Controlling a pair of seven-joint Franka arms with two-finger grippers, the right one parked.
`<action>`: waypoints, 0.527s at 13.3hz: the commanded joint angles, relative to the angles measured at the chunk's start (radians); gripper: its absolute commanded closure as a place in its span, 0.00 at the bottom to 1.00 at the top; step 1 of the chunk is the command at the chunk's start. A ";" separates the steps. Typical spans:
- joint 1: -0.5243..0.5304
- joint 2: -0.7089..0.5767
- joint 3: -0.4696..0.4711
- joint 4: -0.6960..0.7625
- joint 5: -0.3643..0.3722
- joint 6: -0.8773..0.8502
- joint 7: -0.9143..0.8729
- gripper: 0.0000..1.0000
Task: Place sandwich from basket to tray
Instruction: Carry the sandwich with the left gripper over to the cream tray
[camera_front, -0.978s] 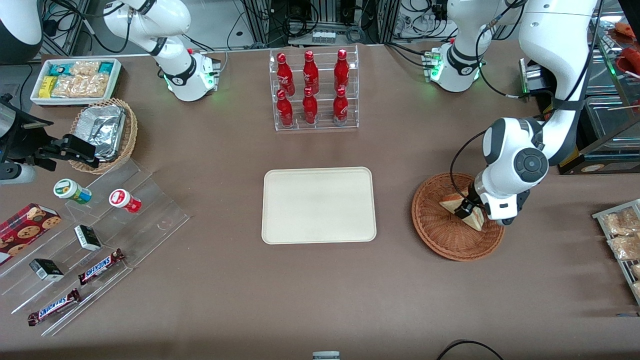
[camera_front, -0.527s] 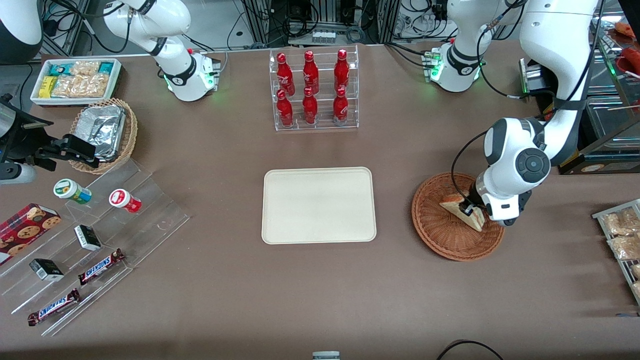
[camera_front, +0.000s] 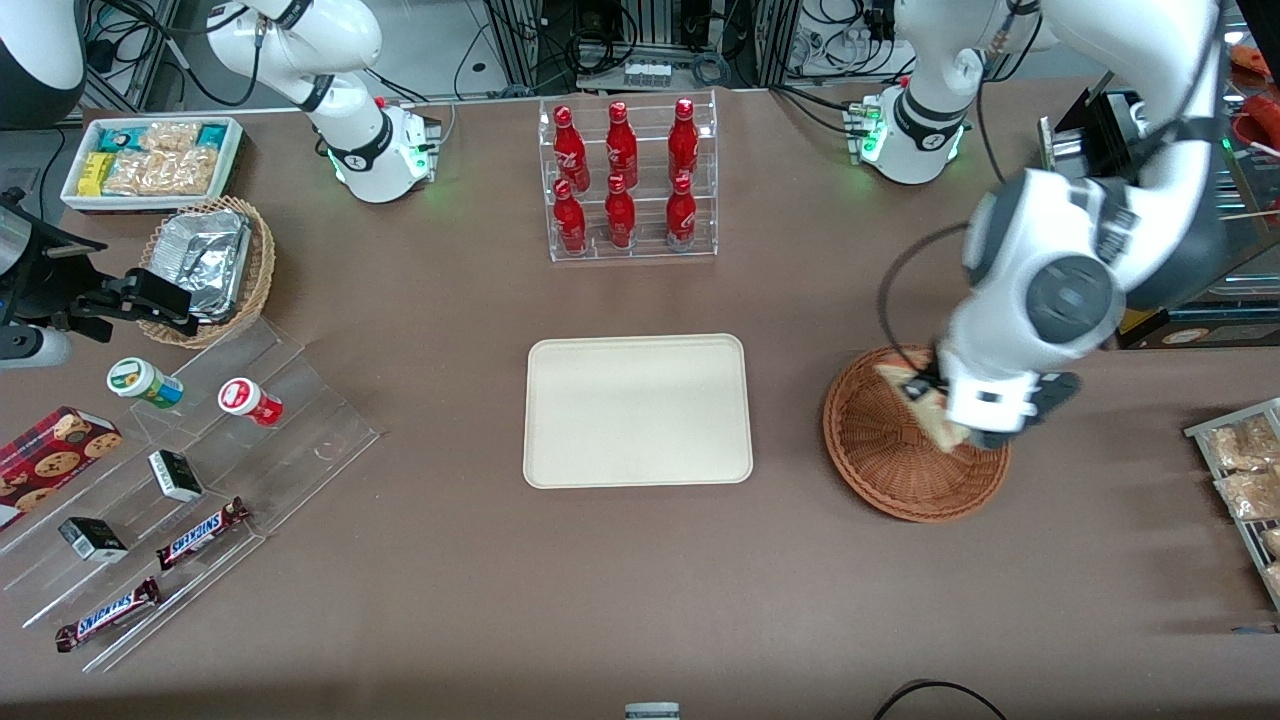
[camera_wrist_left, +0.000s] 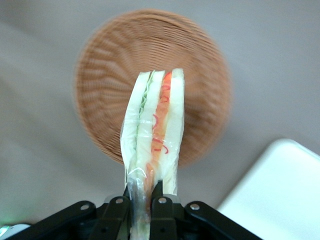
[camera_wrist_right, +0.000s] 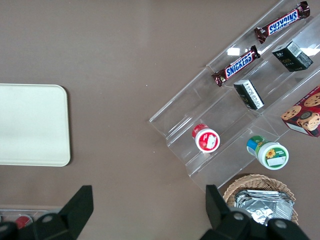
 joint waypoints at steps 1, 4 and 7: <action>-0.117 0.081 -0.009 0.049 0.009 0.112 0.029 1.00; -0.223 0.229 -0.012 0.210 -0.037 0.121 0.054 1.00; -0.346 0.419 -0.011 0.408 -0.040 0.124 0.026 1.00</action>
